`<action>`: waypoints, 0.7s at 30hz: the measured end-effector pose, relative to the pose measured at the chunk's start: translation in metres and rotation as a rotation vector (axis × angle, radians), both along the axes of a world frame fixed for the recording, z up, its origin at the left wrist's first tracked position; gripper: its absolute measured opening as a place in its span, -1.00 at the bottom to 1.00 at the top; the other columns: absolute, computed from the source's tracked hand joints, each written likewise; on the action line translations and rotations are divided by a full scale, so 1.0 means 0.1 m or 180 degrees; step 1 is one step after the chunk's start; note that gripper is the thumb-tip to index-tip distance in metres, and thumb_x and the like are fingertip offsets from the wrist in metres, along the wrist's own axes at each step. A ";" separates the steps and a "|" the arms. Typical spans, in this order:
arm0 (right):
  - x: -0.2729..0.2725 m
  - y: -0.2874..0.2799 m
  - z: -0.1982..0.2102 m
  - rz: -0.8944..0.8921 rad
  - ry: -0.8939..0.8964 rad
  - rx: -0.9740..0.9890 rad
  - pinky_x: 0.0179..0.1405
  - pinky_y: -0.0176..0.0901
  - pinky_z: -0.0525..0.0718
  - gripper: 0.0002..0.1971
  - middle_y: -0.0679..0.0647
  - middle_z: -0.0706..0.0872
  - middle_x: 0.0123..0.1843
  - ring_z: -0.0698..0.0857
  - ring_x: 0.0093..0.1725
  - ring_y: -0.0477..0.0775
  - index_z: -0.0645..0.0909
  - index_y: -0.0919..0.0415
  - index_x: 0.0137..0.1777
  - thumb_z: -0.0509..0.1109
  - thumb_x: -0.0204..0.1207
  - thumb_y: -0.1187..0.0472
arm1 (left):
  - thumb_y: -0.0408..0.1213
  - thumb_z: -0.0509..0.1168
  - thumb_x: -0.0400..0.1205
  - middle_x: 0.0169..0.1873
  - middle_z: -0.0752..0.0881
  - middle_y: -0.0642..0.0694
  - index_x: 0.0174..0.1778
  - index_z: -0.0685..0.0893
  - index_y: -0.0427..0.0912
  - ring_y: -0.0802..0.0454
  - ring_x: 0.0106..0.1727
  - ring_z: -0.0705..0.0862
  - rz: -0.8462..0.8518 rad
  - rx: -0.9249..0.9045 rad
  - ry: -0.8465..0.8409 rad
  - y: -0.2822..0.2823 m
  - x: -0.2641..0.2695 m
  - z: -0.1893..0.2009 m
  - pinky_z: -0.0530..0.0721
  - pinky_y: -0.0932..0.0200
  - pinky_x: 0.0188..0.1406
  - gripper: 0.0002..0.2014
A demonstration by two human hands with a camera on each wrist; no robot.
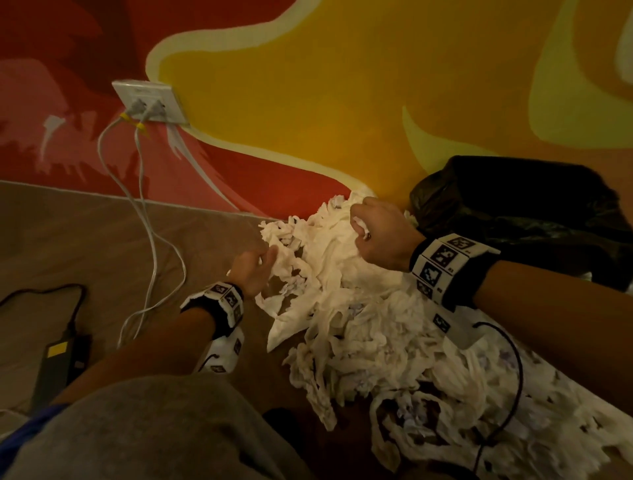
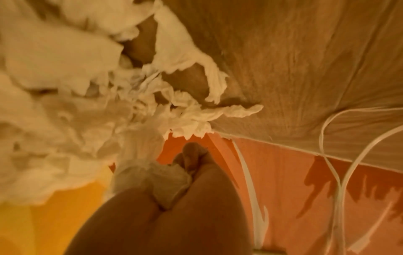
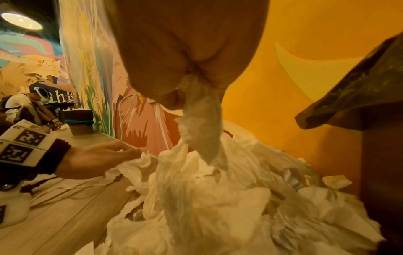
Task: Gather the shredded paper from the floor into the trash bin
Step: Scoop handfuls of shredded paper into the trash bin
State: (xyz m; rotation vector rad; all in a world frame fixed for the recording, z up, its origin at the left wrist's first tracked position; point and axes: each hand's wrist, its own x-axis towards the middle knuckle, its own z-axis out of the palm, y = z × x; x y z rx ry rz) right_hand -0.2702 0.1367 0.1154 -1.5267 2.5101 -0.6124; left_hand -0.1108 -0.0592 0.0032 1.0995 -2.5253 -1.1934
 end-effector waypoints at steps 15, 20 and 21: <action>0.05 -0.32 0.28 -0.0007 -0.0462 -0.1028 -0.29 -0.27 0.36 -0.83 0.08 0.57 -0.07 0.48 -0.13 0.02 0.48 0.22 -0.04 0.17 0.50 0.46 | -0.38 0.26 0.64 -0.19 0.68 -0.02 -0.10 0.58 -0.03 -0.04 -0.18 0.67 0.0217 0.0285 0.0198 -0.17 0.06 -0.08 0.67 0.11 -0.31 -0.87; 0.13 -0.23 0.18 0.0110 -0.0605 0.0004 -0.23 -0.35 0.36 -0.73 0.01 0.37 0.06 0.44 0.07 -0.01 0.52 0.02 -0.03 0.42 0.34 0.33 | 0.11 0.27 0.57 0.03 0.71 -0.06 0.15 0.59 -0.04 -0.10 0.08 0.68 -0.0035 -0.0127 -0.0699 -0.06 0.03 -0.33 0.61 0.09 0.04 -0.64; 0.14 -0.20 0.16 0.0201 -0.0613 0.0238 -0.23 -0.32 0.37 -0.65 0.01 0.34 0.07 0.41 0.09 -0.01 0.53 0.04 0.02 0.40 0.31 0.43 | 0.13 0.28 0.57 0.11 0.70 -0.09 0.19 0.60 -0.08 -0.13 0.15 0.66 -0.0181 -0.0262 -0.0764 -0.05 0.00 -0.40 0.60 0.07 0.12 -0.59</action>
